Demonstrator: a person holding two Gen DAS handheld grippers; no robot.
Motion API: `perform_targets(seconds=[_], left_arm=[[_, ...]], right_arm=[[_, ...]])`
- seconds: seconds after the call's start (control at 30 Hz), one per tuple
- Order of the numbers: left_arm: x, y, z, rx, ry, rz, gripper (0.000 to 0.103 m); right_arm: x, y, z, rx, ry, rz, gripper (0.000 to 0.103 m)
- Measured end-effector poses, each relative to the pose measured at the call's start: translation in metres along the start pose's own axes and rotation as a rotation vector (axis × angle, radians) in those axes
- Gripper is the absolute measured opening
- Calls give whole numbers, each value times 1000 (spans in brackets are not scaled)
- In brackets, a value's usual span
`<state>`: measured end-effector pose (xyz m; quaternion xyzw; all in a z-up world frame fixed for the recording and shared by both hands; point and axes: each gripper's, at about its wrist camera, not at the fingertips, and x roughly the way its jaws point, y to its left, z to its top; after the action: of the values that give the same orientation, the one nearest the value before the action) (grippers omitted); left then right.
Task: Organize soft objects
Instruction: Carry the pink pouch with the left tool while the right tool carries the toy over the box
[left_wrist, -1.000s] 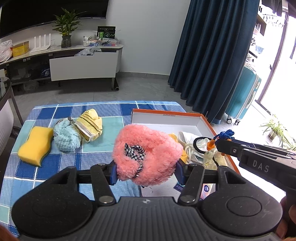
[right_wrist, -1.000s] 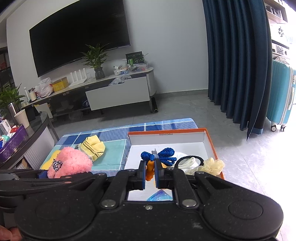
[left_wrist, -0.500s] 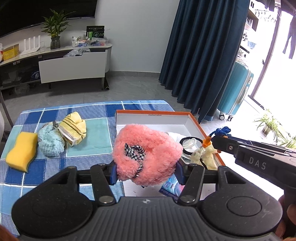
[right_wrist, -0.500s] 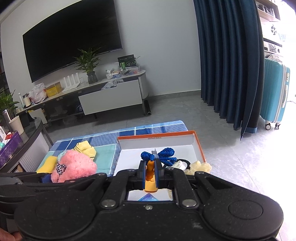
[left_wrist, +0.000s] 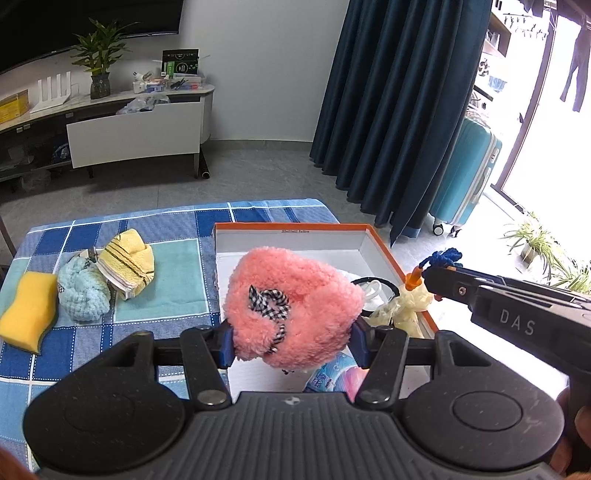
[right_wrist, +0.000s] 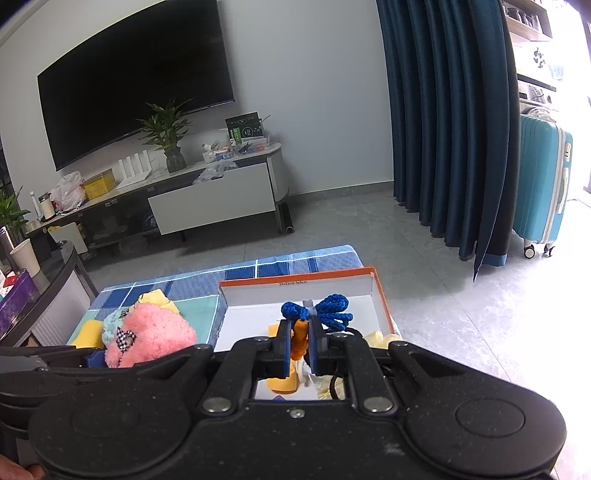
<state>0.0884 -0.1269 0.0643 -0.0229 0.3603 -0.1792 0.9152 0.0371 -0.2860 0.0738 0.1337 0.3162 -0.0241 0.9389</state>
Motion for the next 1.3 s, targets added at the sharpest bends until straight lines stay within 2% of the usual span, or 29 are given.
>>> perform_targets(seconds=[0.57, 1.3], left_arm=[[12, -9, 6, 25, 11, -16, 58], [29, -11, 13, 31, 22, -25, 58]], right_arm=[[6, -8, 10, -3, -7, -8, 12], [32, -12, 19, -17, 24, -9, 12]])
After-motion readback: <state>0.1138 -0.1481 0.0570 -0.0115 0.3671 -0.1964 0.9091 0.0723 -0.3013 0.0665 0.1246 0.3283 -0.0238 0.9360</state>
